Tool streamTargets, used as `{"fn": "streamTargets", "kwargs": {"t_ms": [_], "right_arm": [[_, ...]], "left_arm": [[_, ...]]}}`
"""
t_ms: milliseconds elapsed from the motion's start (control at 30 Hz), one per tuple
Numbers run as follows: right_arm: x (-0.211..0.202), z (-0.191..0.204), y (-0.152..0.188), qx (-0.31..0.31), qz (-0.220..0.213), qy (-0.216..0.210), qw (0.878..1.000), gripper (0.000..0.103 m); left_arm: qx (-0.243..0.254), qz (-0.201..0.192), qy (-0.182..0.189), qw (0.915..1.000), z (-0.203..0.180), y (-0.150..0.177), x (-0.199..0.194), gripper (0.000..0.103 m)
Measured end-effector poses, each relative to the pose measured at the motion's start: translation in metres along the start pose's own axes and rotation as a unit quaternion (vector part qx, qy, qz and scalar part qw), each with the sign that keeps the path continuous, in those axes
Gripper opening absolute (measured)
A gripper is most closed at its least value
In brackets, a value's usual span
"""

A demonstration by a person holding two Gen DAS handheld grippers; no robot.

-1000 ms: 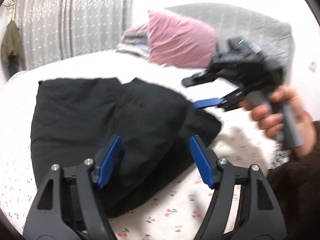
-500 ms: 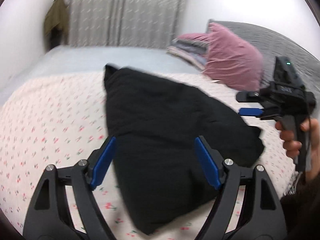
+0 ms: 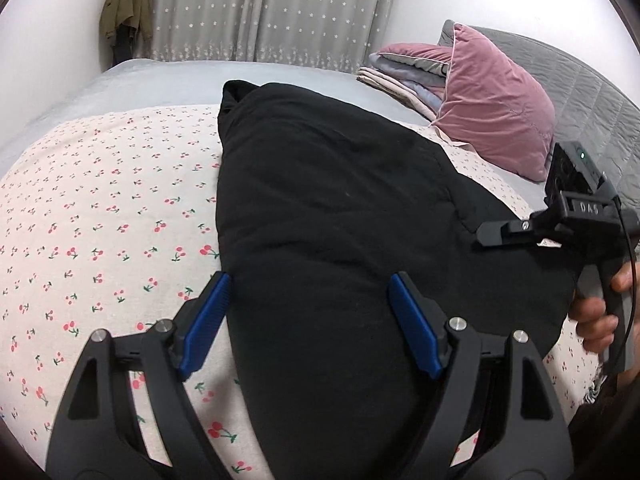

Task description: Fold large clothes

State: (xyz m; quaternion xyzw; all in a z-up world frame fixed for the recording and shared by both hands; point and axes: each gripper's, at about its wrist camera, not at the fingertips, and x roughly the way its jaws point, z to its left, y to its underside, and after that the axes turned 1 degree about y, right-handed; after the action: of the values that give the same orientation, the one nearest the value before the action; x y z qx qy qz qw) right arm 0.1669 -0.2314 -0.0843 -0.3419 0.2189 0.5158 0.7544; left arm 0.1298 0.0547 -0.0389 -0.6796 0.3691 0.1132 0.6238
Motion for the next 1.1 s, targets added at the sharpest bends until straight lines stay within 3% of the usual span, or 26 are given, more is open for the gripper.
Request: {"fn": "streamTargets", "kwargs": {"t_ms": [100,167,200,233,367,533,600,700,833,900,967,1100], "right_arm": [[0.009,0.008,0.005,-0.019,0.004,-0.013,1.000,0.079],[0.013,0.013,0.009,-0.029,0.000,-0.011,1.000,0.056],[0.012,0.018,0.011,-0.035,-0.008,0.001,0.999,0.051],[0.010,0.023,0.012,-0.042,-0.014,0.007,0.999,0.040],[-0.013,0.049,0.013,-0.091,-0.069,0.012,0.993,0.029],[-0.075,0.080,0.018,-0.172,-0.159,0.001,0.972,0.028],[-0.098,0.070,0.018,-0.174,-0.180,0.005,0.968,0.028],[-0.118,0.030,0.012,-0.130,-0.190,0.007,0.973,0.028],[-0.117,-0.031,0.001,-0.065,-0.175,0.018,0.982,0.028],[-0.108,-0.055,-0.001,-0.038,-0.160,0.037,0.986,0.029],[-0.105,-0.073,0.000,-0.021,-0.143,0.030,0.989,0.037],[-0.122,-0.080,0.006,0.017,-0.126,-0.013,0.992,0.045]], "left_arm": [[-0.006,0.004,-0.008,0.9999,0.001,0.000,0.003,0.080],[-0.010,0.005,-0.012,0.9999,0.002,0.000,0.004,0.081],[-0.012,0.005,-0.012,0.9998,0.002,-0.001,0.004,0.081],[-0.016,0.003,-0.012,0.9998,0.003,-0.002,0.004,0.081],[-0.033,-0.022,-0.016,0.9991,0.003,-0.010,-0.003,0.081],[-0.061,-0.070,0.011,0.9956,-0.009,-0.019,-0.017,0.081],[-0.055,-0.073,0.022,0.9956,-0.018,-0.020,-0.016,0.081],[-0.019,-0.063,0.029,0.9974,-0.037,-0.017,-0.006,0.081],[0.031,-0.030,0.035,0.9984,-0.065,-0.007,0.015,0.081],[0.057,-0.027,0.016,0.9979,-0.079,-0.002,0.022,0.081],[0.084,-0.026,-0.006,0.9961,-0.088,0.000,0.024,0.081],[0.070,-0.026,0.000,0.9972,-0.084,-0.001,0.021,0.081]]}}
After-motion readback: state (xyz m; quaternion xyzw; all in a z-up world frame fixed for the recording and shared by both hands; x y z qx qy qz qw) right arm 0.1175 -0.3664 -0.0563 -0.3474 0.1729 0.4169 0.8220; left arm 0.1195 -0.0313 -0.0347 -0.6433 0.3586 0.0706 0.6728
